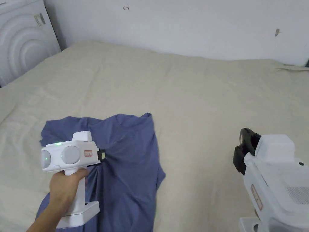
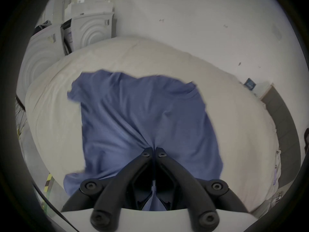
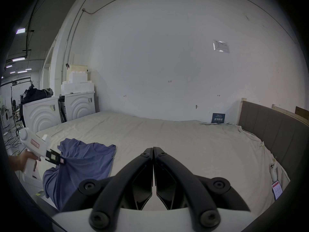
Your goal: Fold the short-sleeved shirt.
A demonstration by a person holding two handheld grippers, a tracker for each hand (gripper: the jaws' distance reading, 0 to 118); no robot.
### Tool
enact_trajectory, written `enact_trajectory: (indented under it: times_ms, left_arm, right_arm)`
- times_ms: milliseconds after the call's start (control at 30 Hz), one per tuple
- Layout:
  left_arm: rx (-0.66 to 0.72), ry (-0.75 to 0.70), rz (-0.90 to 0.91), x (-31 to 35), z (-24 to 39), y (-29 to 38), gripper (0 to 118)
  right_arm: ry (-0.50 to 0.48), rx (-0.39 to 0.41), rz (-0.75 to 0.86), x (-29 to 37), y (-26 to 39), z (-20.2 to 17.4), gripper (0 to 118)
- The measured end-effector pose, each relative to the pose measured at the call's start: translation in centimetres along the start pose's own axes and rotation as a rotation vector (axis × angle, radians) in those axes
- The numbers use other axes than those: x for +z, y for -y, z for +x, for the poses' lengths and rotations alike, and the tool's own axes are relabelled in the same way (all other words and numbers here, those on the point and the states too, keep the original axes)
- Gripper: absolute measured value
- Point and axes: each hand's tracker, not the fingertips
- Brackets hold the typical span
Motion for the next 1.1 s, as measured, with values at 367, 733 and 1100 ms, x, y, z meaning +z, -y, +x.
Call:
enact_trajectory:
  times_ms: [367, 733, 1100]
  left_arm:
    - [-0.283, 0.296, 0.154, 6.4, 18.1, -4.6, 0]
    - [-0.492, 0.628, 0.189, 10.3, 32.9, -3.4, 0]
    - [-0.621, 0.645, -0.049, 3.8, 38.3, 4.0, 0]
  right_arm:
    - [0.141, -0.032, 0.061, 5.1, -1.5, 5.5, 0]
    - [0.329, -0.036, 0.098, 9.5, -1.8, 11.8, 0]
    - [0.43, -0.049, 0.07, 11.5, 0.0, 15.5, 0]
